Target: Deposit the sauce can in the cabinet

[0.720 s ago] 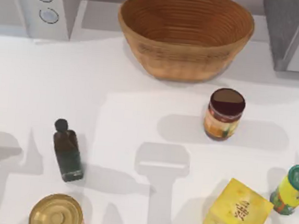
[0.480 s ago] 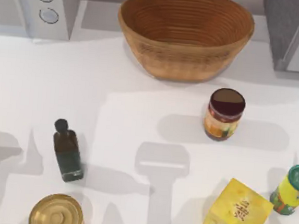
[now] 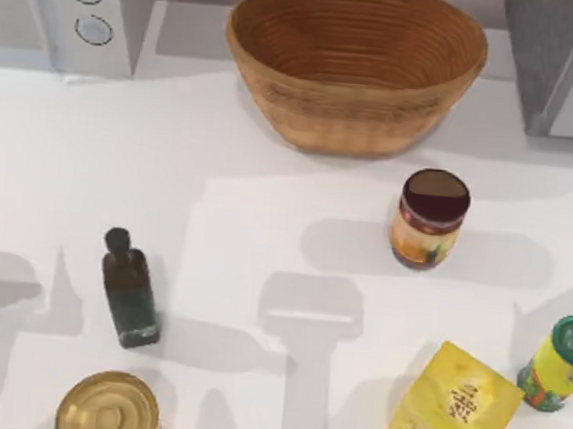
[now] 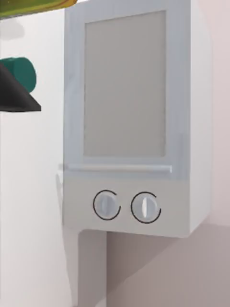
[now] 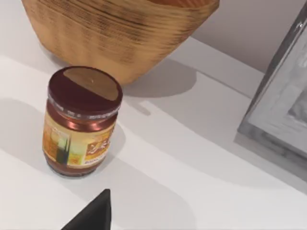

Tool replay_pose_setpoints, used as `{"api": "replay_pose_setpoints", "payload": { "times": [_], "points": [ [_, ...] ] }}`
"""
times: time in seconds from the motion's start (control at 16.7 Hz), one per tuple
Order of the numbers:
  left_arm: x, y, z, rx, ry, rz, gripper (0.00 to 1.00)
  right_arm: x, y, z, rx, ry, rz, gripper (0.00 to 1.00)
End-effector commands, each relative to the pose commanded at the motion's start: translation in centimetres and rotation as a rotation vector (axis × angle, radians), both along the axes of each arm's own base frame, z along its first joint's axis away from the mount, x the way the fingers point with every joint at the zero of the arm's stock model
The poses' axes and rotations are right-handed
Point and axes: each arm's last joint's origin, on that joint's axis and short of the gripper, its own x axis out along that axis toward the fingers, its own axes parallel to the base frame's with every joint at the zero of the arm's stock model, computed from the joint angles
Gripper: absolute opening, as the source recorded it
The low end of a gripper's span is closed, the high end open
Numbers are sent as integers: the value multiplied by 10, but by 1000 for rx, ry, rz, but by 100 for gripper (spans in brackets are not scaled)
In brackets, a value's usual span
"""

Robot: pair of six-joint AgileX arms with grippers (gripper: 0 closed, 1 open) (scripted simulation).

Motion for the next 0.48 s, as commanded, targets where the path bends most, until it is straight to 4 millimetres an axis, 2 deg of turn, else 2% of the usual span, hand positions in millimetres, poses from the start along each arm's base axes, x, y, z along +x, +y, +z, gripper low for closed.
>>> {"api": "replay_pose_setpoints", "payload": {
  "times": [0.24,0.48],
  "points": [
    [0,0,0,0,0,0,100,24,3,25,-110,49,218,100],
    [0,0,0,0,0,0,100,54,3,41,-180,73,419,100]
  ]
}}
